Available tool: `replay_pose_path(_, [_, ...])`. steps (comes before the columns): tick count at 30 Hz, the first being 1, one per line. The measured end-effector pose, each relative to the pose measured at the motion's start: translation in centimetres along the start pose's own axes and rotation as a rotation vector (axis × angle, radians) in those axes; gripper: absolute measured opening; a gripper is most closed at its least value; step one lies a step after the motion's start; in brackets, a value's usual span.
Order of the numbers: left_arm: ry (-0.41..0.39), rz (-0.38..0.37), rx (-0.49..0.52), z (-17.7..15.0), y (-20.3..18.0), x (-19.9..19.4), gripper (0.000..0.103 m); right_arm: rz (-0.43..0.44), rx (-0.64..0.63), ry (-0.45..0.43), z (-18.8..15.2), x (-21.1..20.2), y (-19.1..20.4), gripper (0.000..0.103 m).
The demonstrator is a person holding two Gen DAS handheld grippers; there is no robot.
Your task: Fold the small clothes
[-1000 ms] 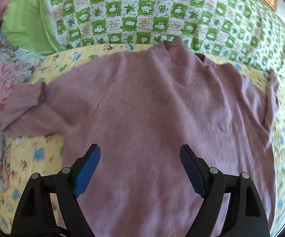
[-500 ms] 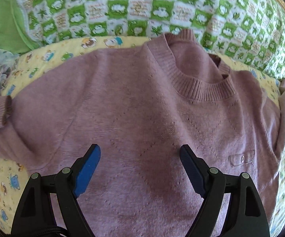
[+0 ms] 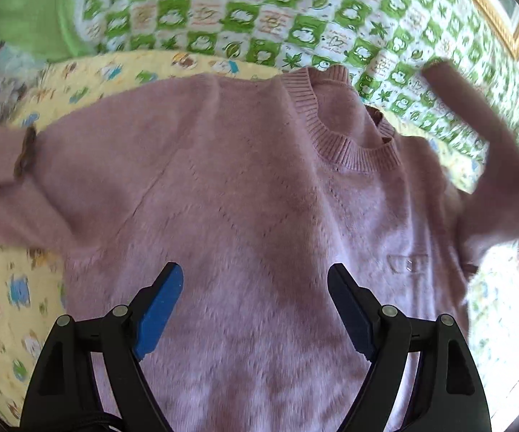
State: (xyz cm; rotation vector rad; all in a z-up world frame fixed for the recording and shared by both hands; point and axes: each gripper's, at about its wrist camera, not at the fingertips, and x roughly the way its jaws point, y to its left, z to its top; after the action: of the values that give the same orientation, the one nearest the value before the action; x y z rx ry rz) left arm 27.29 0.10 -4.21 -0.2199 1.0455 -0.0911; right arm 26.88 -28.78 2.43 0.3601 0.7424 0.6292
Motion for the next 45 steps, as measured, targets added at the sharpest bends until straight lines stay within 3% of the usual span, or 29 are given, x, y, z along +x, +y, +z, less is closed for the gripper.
replay_pose_path(1, [0.009, -0.008, -0.012, -0.6, 0.3, -0.2, 0.083, -0.027, -0.021, 0.058, -1.3, 2.0, 1.4, 0.064])
replay_pose_path(4, [0.055, -0.009, -0.031, -1.7, 1.1, 0.1, 0.083, -0.078, 0.019, 0.109, -4.0, 4.1, 1.8, 0.064])
replay_pose_path(9, [0.117, -0.053, -0.112, -2.9, 2.9, 1.5, 0.083, -0.129, 0.134, 0.063, -6.5, 1.5, -0.5, 0.064])
replay_pose_path(14, [0.138, -0.217, -0.252, -4.4, 3.5, 0.8, 0.083, -0.224, 0.203, 0.024, -8.5, -2.5, -2.5, 0.064])
replay_pose_path(18, [0.163, -0.301, -0.344, -5.8, 4.0, 1.1, 0.083, -0.262, 0.238, 0.004, -9.4, -3.7, -3.3, 0.064])
replay_pose_path(24, [0.161, -0.261, -0.392, -4.2, 3.4, 3.9, 0.081, -0.299, 0.269, -0.022, -9.6, -4.0, -3.9, 0.064])
replay_pose_path(25, [0.134, -0.26, -0.387, -3.7, 3.2, 3.9, 0.071, -0.305, 0.276, -0.031, -9.4, -4.1, -4.0, 0.064])
replay_pose_path(26, [0.099, -0.268, -0.374, -3.3, 2.9, 3.9, 0.035, -0.31, 0.281, -0.037, -9.4, -4.2, -4.1, 0.064])
replay_pose_path(27, [0.088, -0.291, -0.353, -2.7, 2.6, 4.0, 0.013, -0.316, 0.288, -0.044, -9.3, -4.3, -4.2, 0.064])
replay_pose_path(28, [0.091, -0.303, -0.333, -2.1, 2.0, 3.9, 0.008, -0.329, 0.294, -0.053, -9.1, -4.5, -4.3, 0.064])
replay_pose_path(30, [-0.006, -0.343, -0.288, -0.7, 0.9, 0.9, 0.005, -0.354, 0.297, -0.071, -8.8, -5.2, -4.4, 0.064])
replay_pose_path(32, [-0.151, -0.38, -0.209, 0.0, 0.3, -3.9, 0.005, -0.389, 0.294, -0.099, -8.7, -6.1, -4.5, 0.064])
replay_pose_path(34, [-0.22, -0.342, -0.143, -0.1, 0.8, -6.3, 0.005, -0.43, 0.304, -0.116, -8.9, -6.7, -5.2, 0.064])
replay_pose_path(36, [-0.181, -0.286, -0.114, -0.8, 2.2, -5.0, 0.005, -0.468, 0.343, -0.114, -9.1, -6.8, -6.7, 0.064])
replay_pose_path(39, [-0.102, -0.246, -0.159, -2.0, 4.7, -2.2, 0.005, -0.509, 0.392, -0.094, -9.2, -6.2, -9.2, 0.064])
replay_pose_path(45, [-0.086, -0.171, -0.149, -4.2, 6.5, -0.8, 0.005, -0.515, 0.395, -0.031, -7.9, -3.6, -12.0, 0.064])
